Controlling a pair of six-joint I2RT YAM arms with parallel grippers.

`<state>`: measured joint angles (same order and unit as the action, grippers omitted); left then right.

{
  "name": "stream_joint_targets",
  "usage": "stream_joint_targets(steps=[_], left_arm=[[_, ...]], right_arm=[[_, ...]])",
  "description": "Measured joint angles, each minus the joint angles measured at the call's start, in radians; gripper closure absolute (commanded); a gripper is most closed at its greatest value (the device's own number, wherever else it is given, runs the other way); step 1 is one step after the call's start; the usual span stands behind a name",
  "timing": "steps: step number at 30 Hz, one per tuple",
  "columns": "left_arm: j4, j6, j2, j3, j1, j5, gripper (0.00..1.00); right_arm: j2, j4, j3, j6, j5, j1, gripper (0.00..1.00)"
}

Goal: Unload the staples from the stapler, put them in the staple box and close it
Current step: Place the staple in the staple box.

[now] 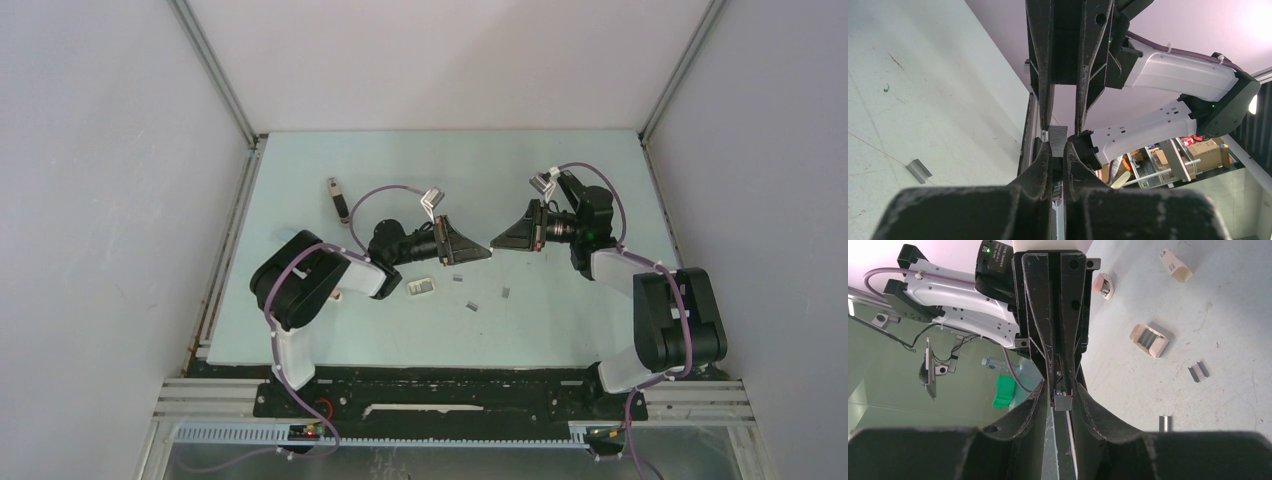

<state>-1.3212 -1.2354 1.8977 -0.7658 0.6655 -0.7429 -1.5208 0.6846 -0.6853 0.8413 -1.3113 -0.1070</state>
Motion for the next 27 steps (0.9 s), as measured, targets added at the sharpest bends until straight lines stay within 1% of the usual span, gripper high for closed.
stream_joint_targets(steps=[20, 23, 27], left_arm=[[-0.002, -0.023, 0.001, 0.0, 0.0, 0.006, 0.96], [-0.002, -0.023, 0.001, 0.0, 0.0, 0.006, 0.93], [-0.003, -0.024, 0.001, 0.0, 0.0, 0.006, 0.87]], right_arm=[[-0.006, -0.001, 0.0, -0.001, 0.0, -0.006, 0.73], [-0.006, -0.002, 0.0, -0.003, 0.0, -0.006, 0.76], [-0.006, -0.005, 0.0, -0.006, 0.001, -0.006, 0.78]])
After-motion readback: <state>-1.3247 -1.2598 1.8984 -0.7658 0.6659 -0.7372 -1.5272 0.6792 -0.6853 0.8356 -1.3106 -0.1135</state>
